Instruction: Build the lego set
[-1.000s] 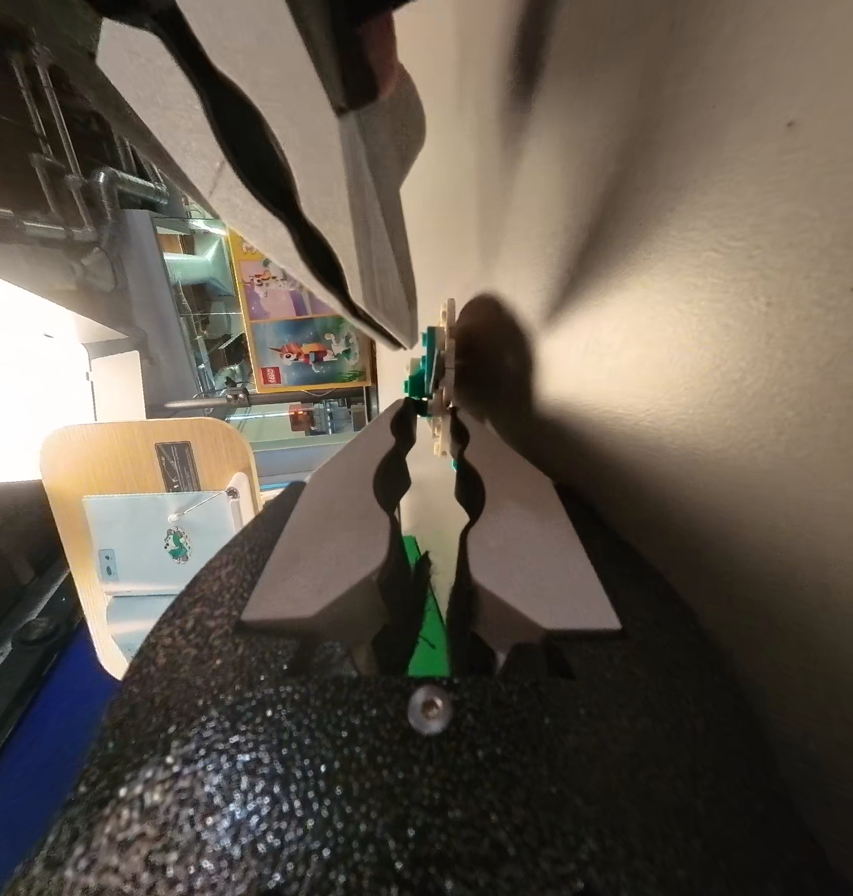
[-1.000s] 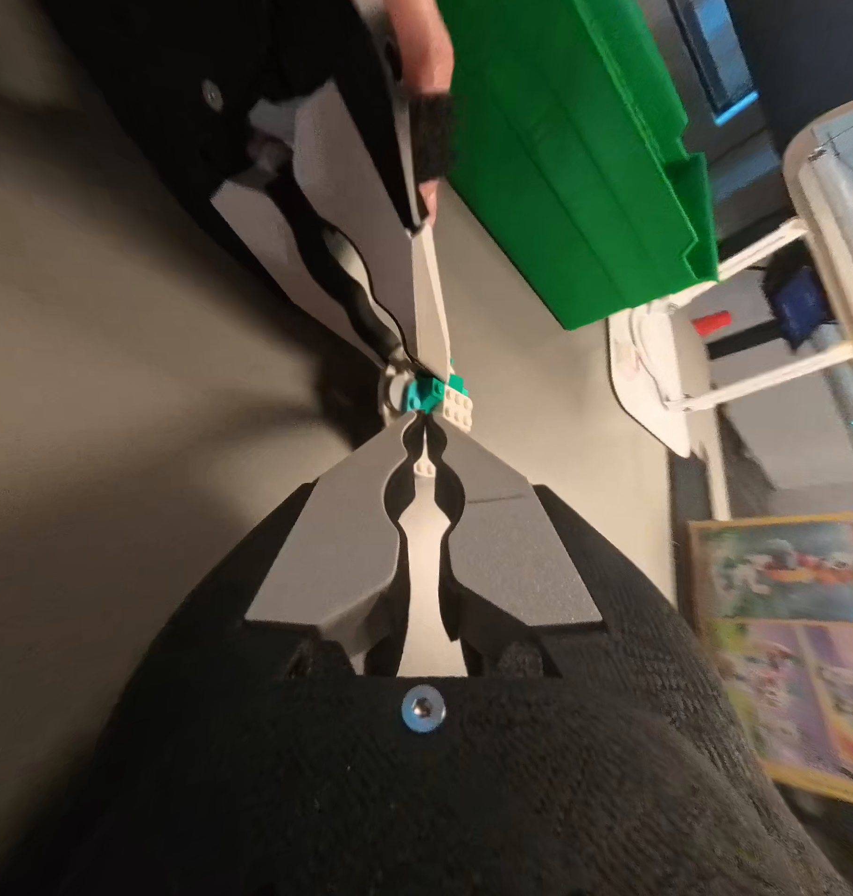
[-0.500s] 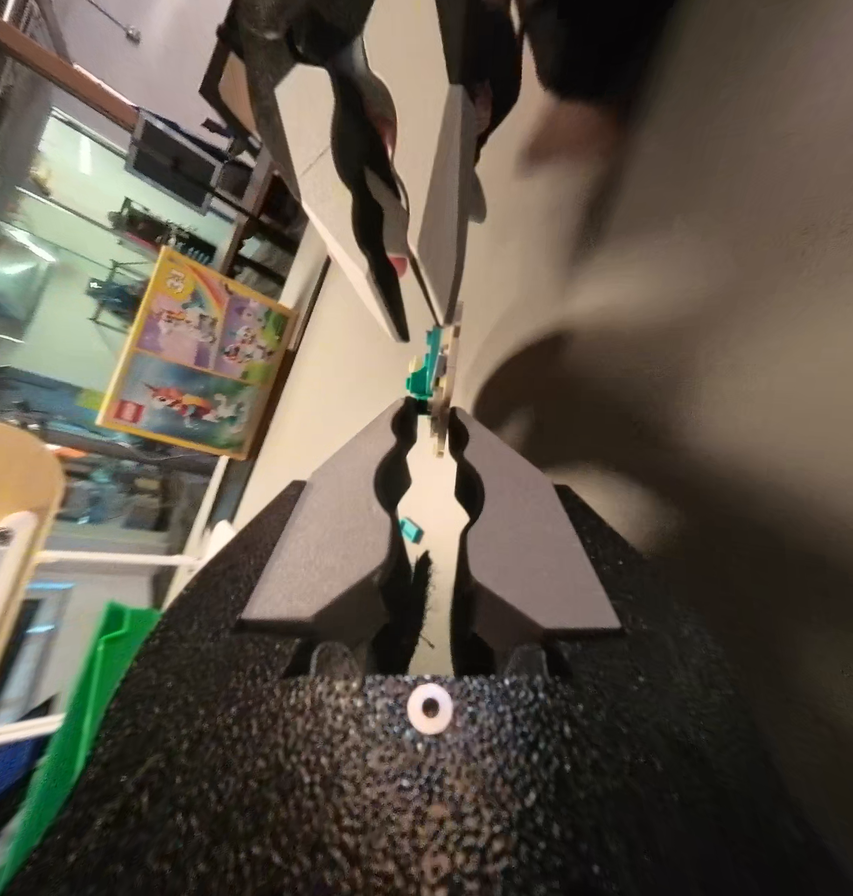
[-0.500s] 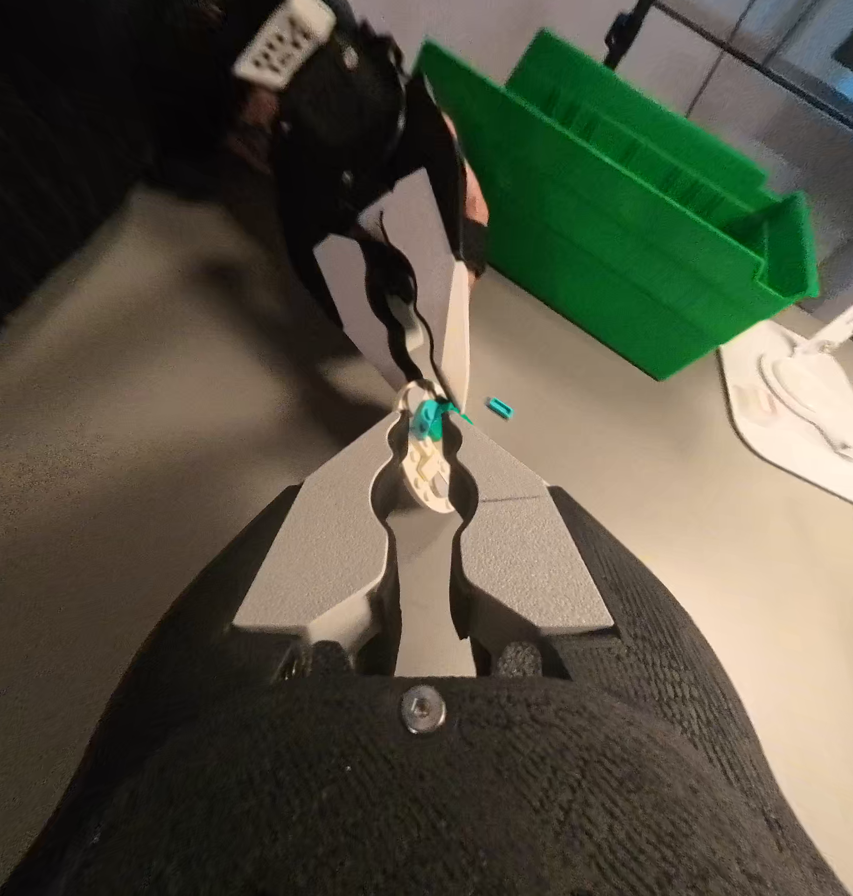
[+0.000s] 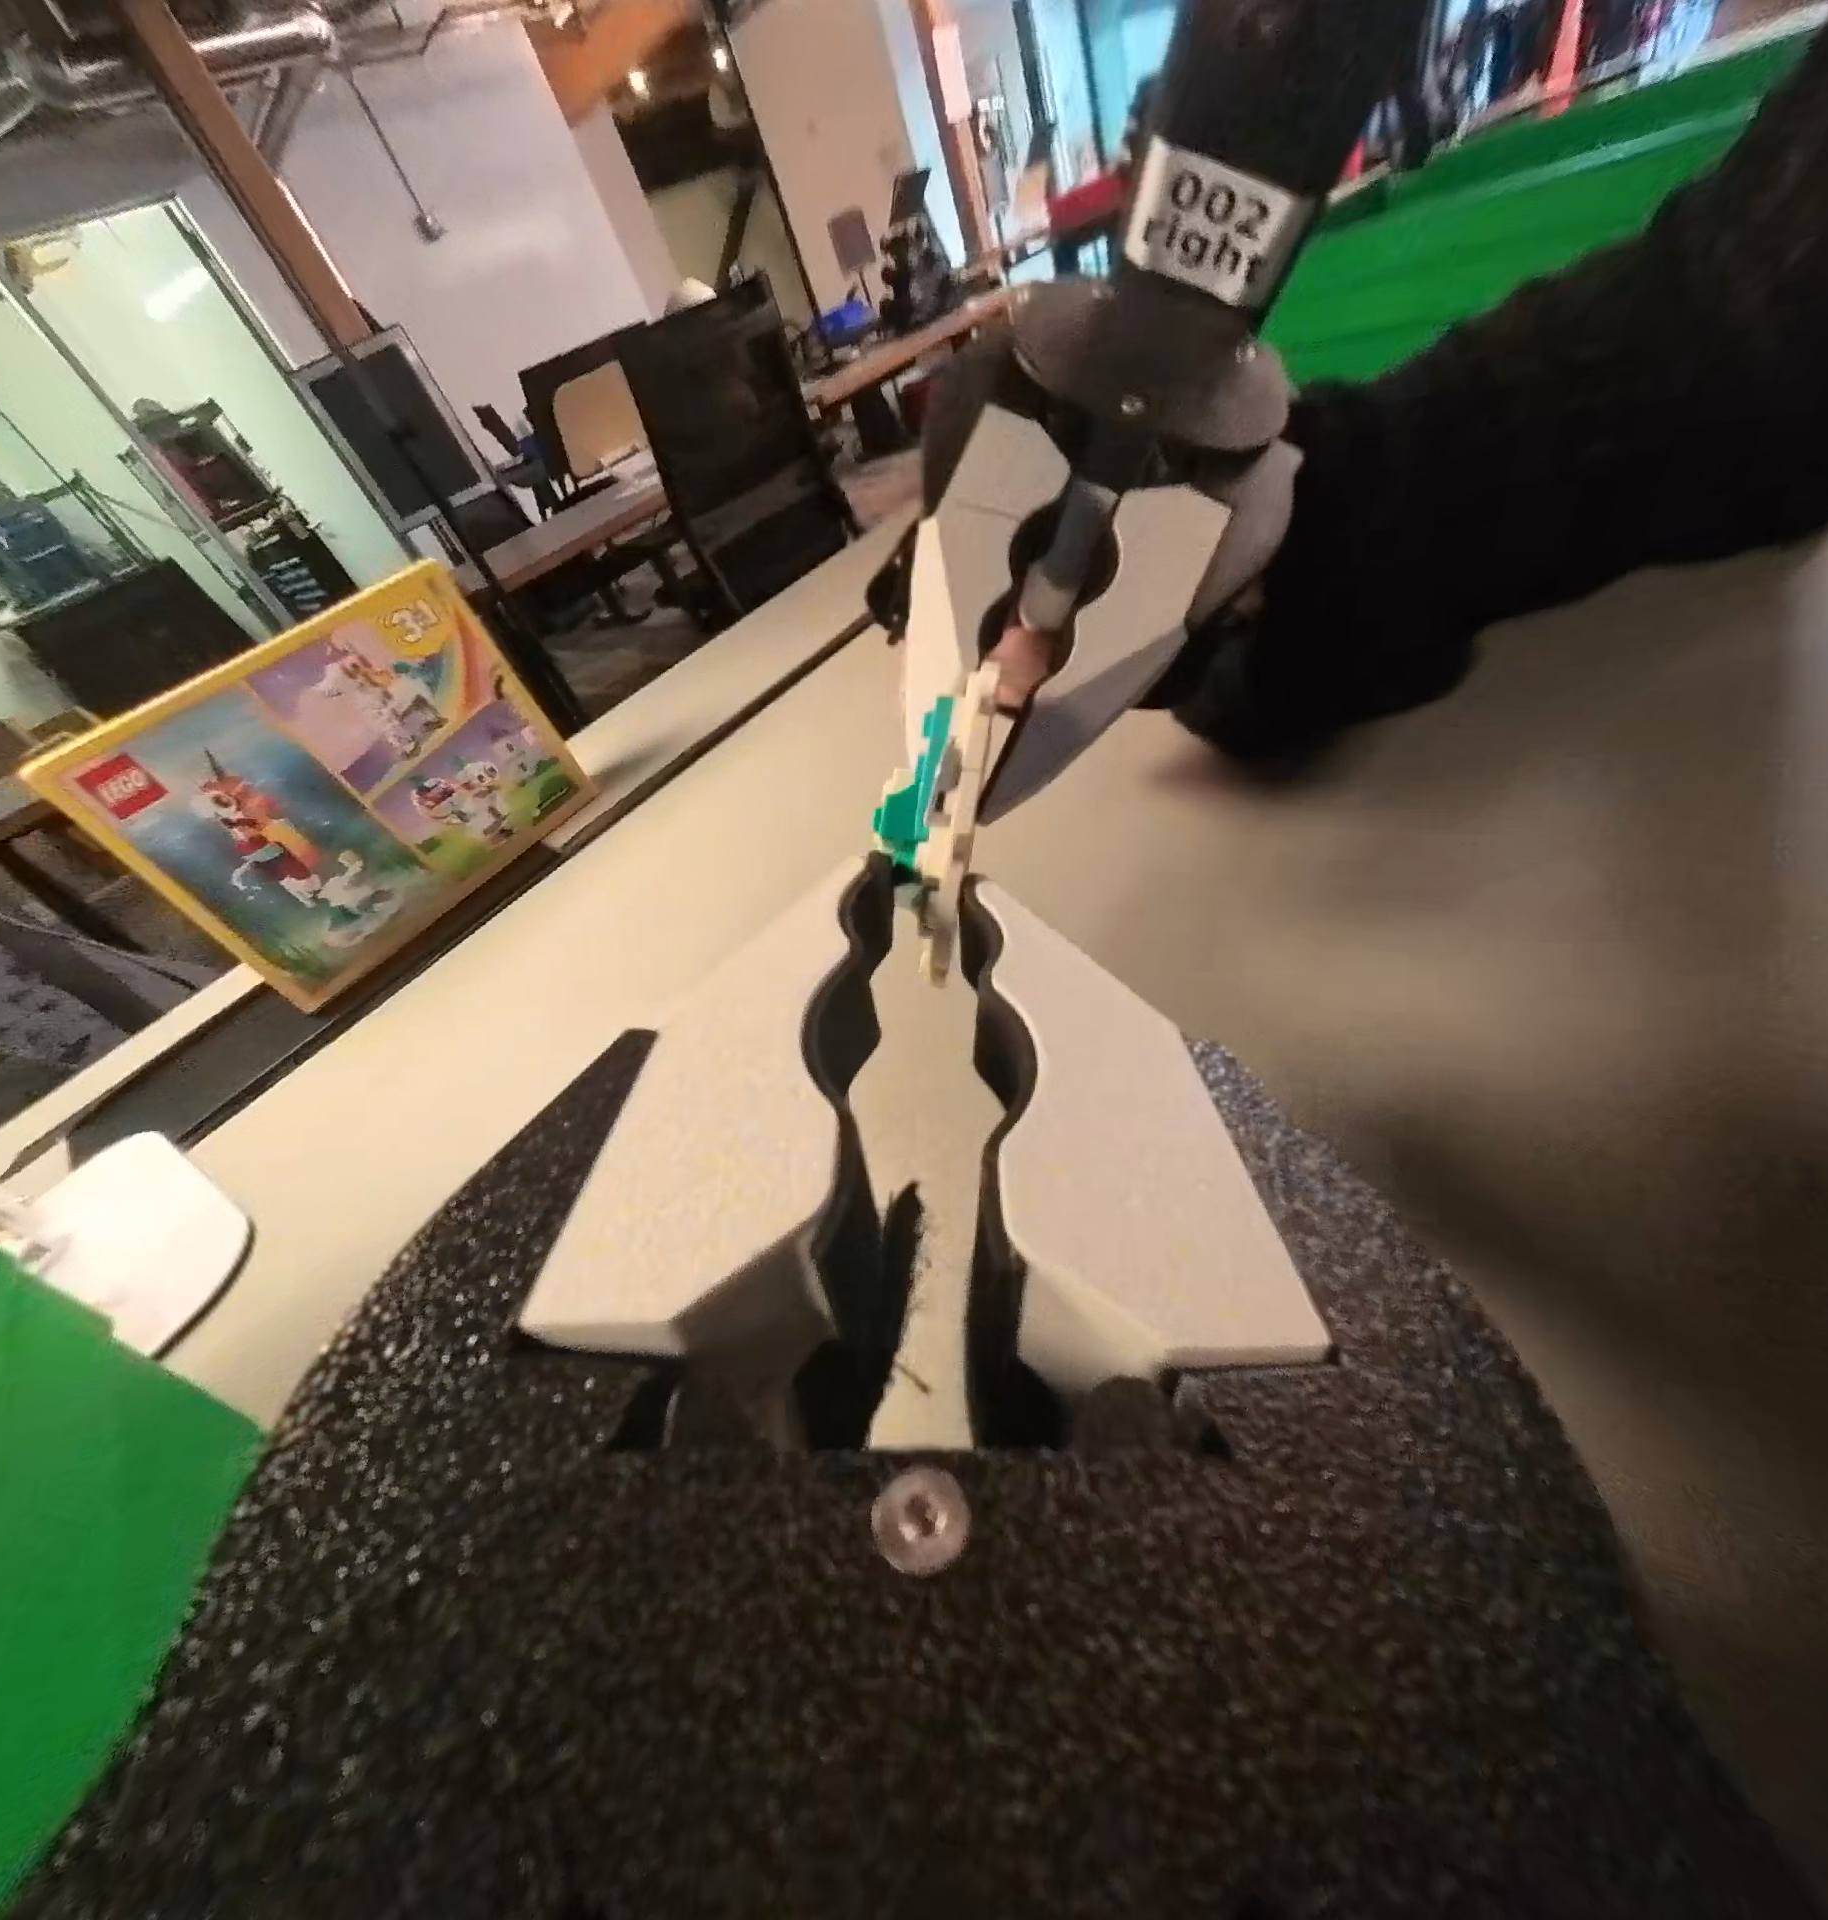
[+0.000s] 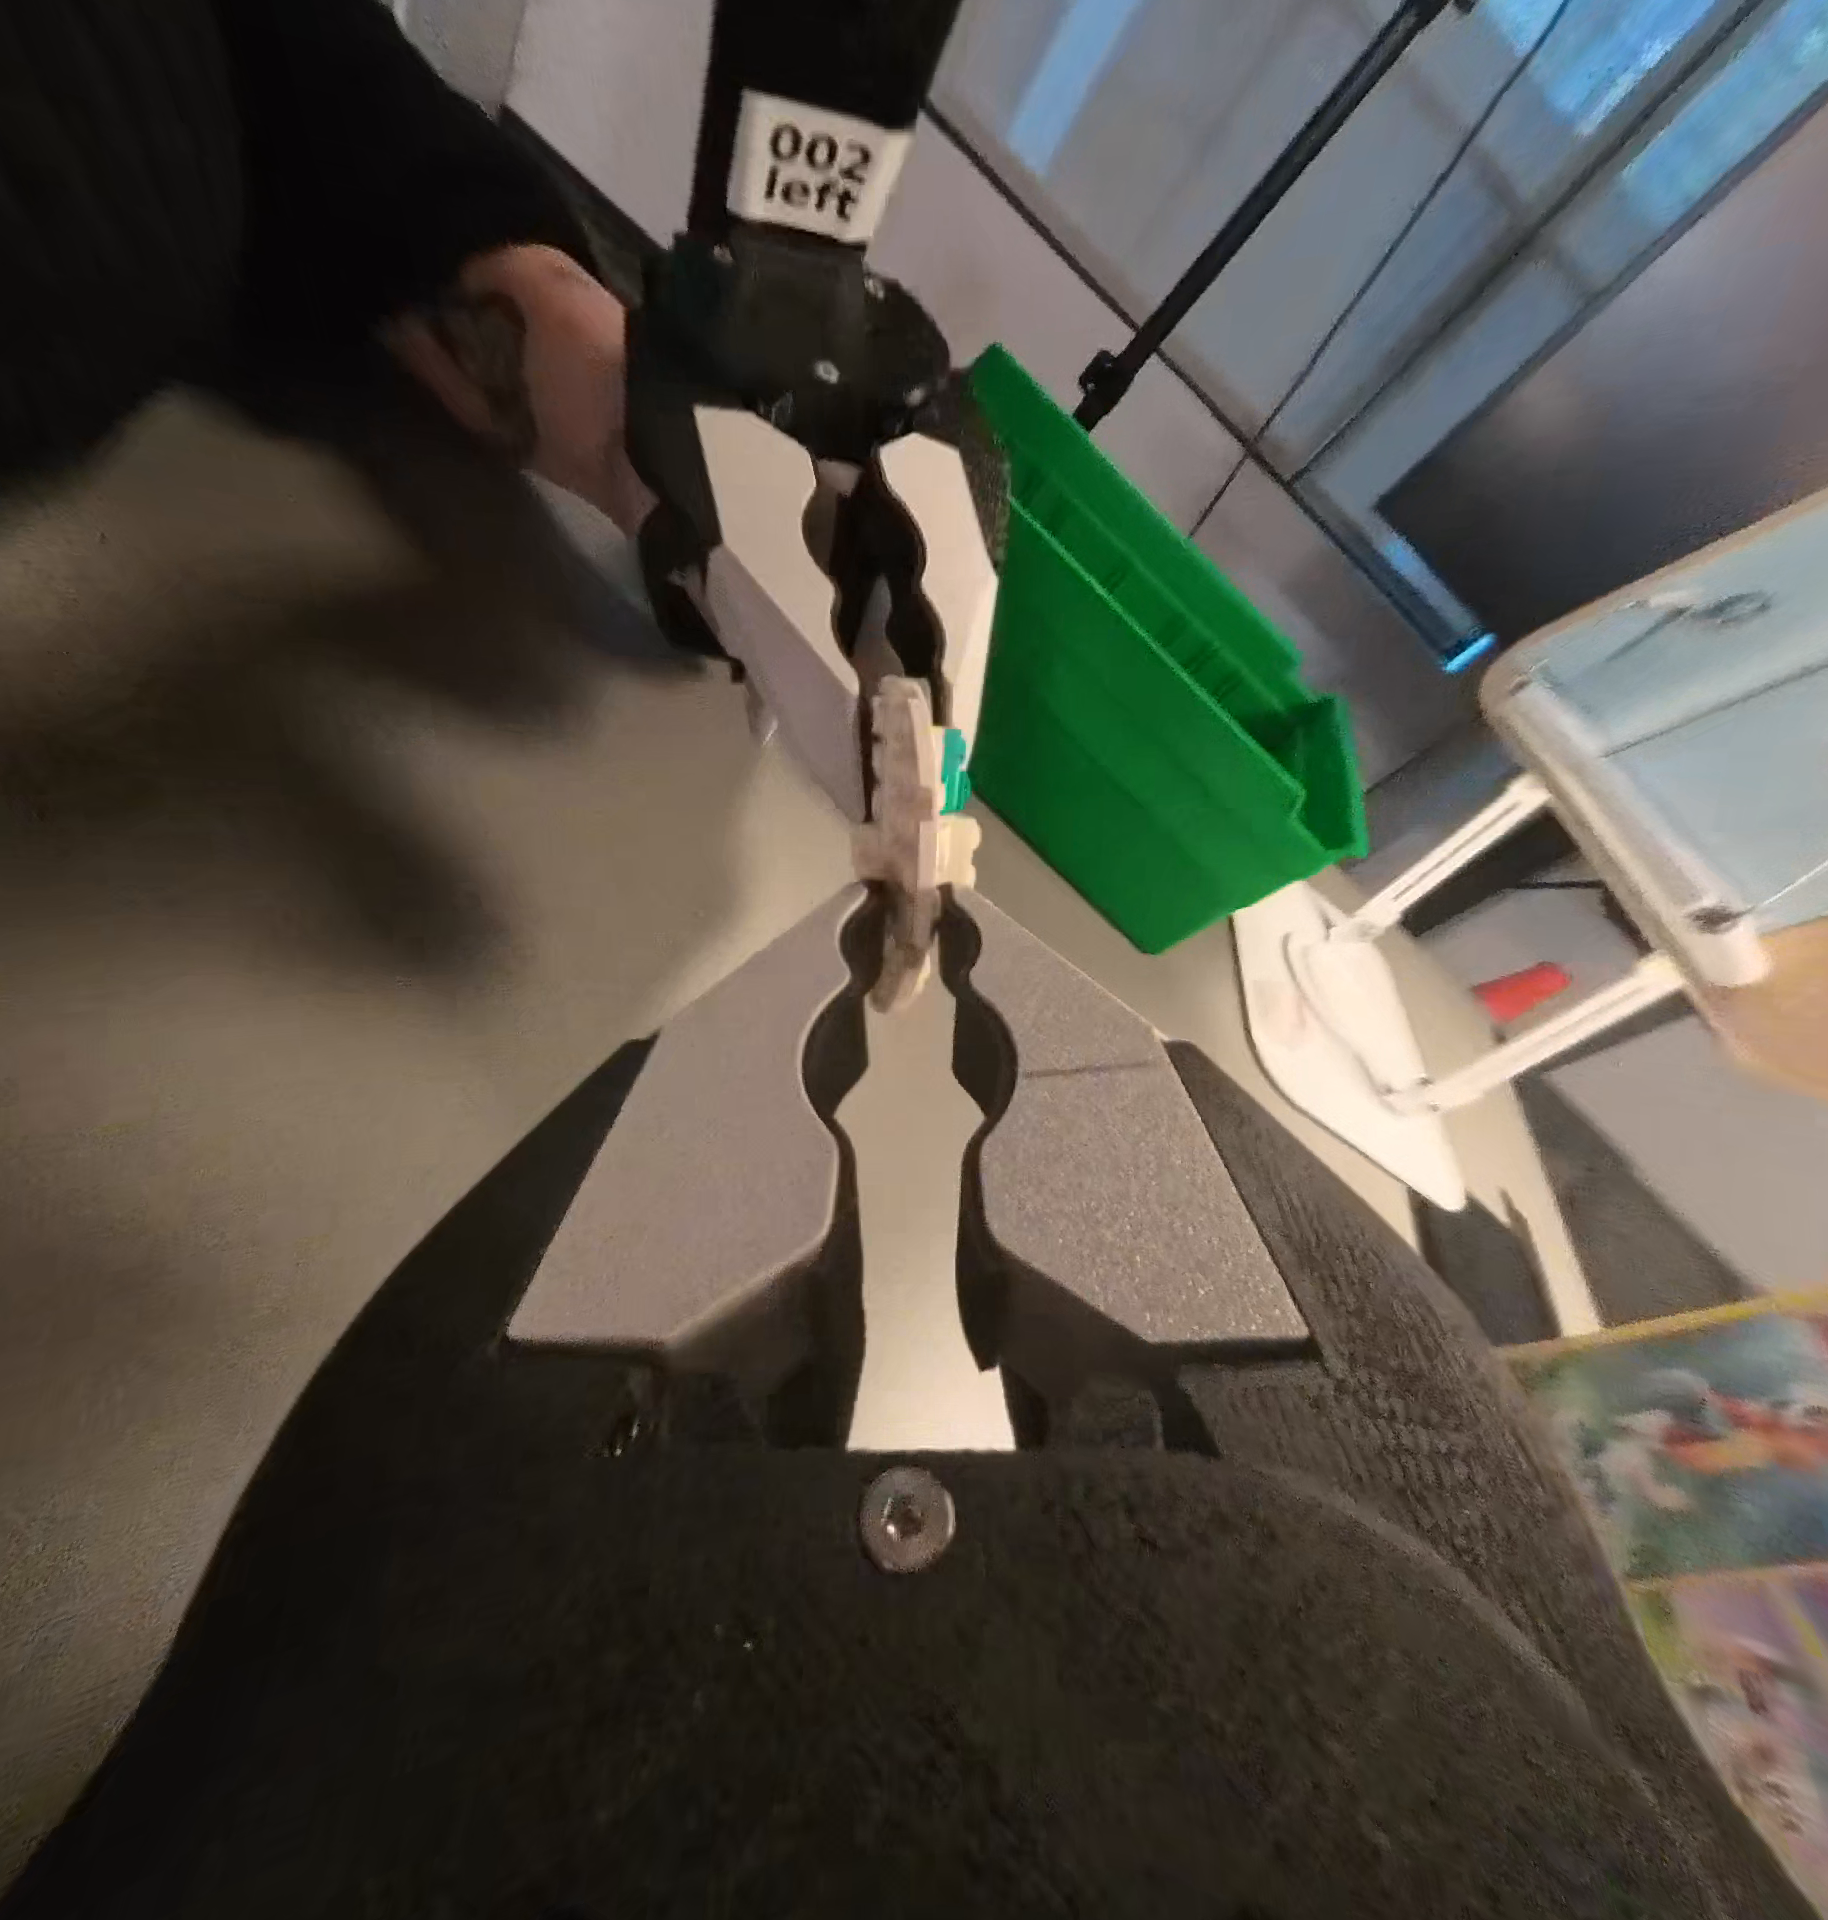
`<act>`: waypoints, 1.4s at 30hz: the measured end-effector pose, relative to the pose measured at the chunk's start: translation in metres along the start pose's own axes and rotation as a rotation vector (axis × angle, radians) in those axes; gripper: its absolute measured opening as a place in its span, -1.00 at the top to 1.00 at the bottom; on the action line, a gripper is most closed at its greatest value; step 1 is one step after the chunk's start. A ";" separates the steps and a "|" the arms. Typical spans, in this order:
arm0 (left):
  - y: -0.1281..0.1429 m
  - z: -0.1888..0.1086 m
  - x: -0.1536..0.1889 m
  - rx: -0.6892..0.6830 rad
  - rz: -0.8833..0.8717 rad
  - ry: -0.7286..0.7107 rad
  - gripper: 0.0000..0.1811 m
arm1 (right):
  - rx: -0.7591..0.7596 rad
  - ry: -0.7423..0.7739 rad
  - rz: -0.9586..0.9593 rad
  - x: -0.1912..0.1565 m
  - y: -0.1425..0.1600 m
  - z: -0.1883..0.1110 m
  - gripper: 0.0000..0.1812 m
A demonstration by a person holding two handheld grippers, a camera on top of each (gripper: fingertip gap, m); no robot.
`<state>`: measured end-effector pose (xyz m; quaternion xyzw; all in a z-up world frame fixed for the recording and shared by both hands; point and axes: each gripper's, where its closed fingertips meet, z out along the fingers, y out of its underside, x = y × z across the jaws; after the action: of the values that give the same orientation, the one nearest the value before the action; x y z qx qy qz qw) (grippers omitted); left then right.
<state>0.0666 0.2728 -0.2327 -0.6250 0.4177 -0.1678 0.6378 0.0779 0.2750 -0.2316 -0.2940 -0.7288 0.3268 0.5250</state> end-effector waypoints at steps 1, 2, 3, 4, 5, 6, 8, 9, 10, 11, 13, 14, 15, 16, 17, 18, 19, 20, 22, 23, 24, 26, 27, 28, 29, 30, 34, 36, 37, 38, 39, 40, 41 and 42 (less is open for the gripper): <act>-0.001 -0.001 -0.003 0.014 -0.014 -0.013 0.89 | 0.002 0.017 -0.002 0.001 -0.001 0.001 0.92; -0.001 -0.001 -0.007 0.027 -0.032 -0.044 0.89 | 0.001 0.045 0.001 0.004 -0.001 0.001 0.92; -0.002 -0.001 -0.014 0.037 -0.065 -0.087 0.89 | -0.002 0.091 -0.004 0.009 -0.001 0.002 0.93; -0.002 -0.001 -0.021 0.045 -0.115 -0.132 0.81 | -0.016 0.153 -0.018 0.016 0.001 0.003 0.92; -0.003 -0.001 -0.028 0.059 -0.192 -0.170 0.51 | -0.039 0.228 -0.044 0.024 0.005 0.003 0.93; -0.003 -0.001 -0.031 0.077 -0.297 -0.171 0.30 | -0.063 0.310 -0.076 0.032 0.007 0.001 0.93; -0.009 0.004 -0.027 0.133 -0.547 -0.084 0.10 | -0.126 0.458 -0.165 0.046 0.013 -0.003 0.92; -0.011 0.007 -0.025 0.158 -0.653 -0.046 0.09 | -0.167 0.518 -0.242 0.050 0.014 -0.005 0.92; -0.012 0.009 -0.025 0.176 -0.737 -0.027 0.12 | -0.204 0.565 -0.333 0.053 0.014 -0.006 0.93; -0.014 0.012 -0.024 0.194 -0.803 -0.010 0.16 | -0.233 0.600 -0.423 0.053 0.013 -0.007 0.92; -0.018 0.018 -0.022 0.222 -0.895 0.018 0.27 | -0.284 0.643 -0.573 0.052 0.012 -0.006 0.93; -0.017 0.021 -0.022 0.218 -0.924 0.014 0.37 | -0.306 0.659 -0.627 0.051 0.012 -0.005 0.92; -0.016 0.024 -0.020 0.207 -0.941 0.015 0.45 | -0.320 0.676 -0.671 0.052 0.010 -0.005 0.92; -0.015 0.027 -0.019 0.203 -0.951 0.020 0.51 | -0.331 0.689 -0.706 0.052 0.009 -0.006 0.91; -0.017 0.027 -0.018 0.220 -0.967 0.024 0.58 | -0.343 0.703 -0.739 0.053 0.008 -0.006 0.91; -0.020 0.027 -0.020 0.255 -0.992 0.027 0.72 | -0.356 0.715 -0.776 0.054 0.006 -0.006 0.92; -0.022 0.025 -0.024 0.291 -1.016 0.016 0.82 | -0.366 0.723 -0.814 0.053 0.005 -0.006 0.93; -0.024 0.023 -0.028 0.318 -1.030 0.004 0.84 | -0.376 0.729 -0.849 0.053 0.005 -0.006 0.93; -0.024 0.022 -0.030 0.344 -1.055 -0.002 0.86 | -0.392 0.741 -0.901 0.052 0.003 -0.006 0.91; -0.023 0.022 -0.031 0.353 -1.067 -0.005 0.87 | -0.400 0.743 -0.919 0.052 0.003 -0.006 0.91; -0.022 0.022 -0.032 0.359 -1.072 -0.015 0.88 | -0.407 0.741 -0.934 0.052 0.003 -0.005 0.91; -0.017 0.019 -0.036 0.356 -1.036 -0.068 0.95 | -0.415 0.725 -0.961 0.050 0.005 -0.003 0.90; -0.013 0.018 -0.038 0.331 -0.994 -0.101 0.97 | -0.423 0.701 -0.960 0.048 0.009 0.000 0.87; -0.009 0.018 -0.039 0.290 -0.946 -0.129 0.98 | -0.431 0.676 -0.950 0.046 0.014 0.002 0.83; -0.005 0.019 -0.040 0.240 -0.901 -0.144 0.98 | -0.429 0.649 -0.937 0.044 0.018 0.004 0.80; 0.000 0.019 -0.041 0.185 -0.864 -0.161 0.98 | -0.413 0.619 -0.923 0.040 0.021 0.006 0.78; 0.026 0.022 -0.036 -0.063 -0.740 -0.152 0.98 | -0.282 0.518 -0.804 0.027 0.023 0.006 0.58; 0.033 0.023 -0.029 -0.169 -0.630 -0.125 0.98 | -0.277 0.467 -0.625 0.029 0.029 0.007 0.51; 0.036 0.024 -0.026 -0.212 -0.571 -0.112 0.98 | -0.270 0.452 -0.521 0.031 0.032 0.007 0.45; 0.038 0.024 -0.024 -0.247 -0.510 -0.108 0.98 | -0.257 0.425 -0.427 0.032 0.033 0.008 0.42; 0.039 0.023 -0.022 -0.278 -0.446 -0.105 0.98 | -0.240 0.390 -0.332 0.031 0.035 0.008 0.43; 0.040 0.023 -0.020 -0.305 -0.370 -0.101 0.98 | -0.220 0.354 -0.235 0.030 0.036 0.009 0.43; 0.041 0.022 -0.019 -0.329 -0.289 -0.103 0.98 | -0.200 0.304 -0.146 0.027 0.037 0.010 0.42; 0.041 0.021 -0.017 -0.352 -0.203 -0.093 0.98 | -0.186 0.256 -0.066 0.024 0.038 0.010 0.43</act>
<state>0.0591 0.3053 -0.2687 -0.7727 0.3457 -0.1262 0.5172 0.0648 0.3152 -0.2503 -0.3565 -0.6923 0.2002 0.5946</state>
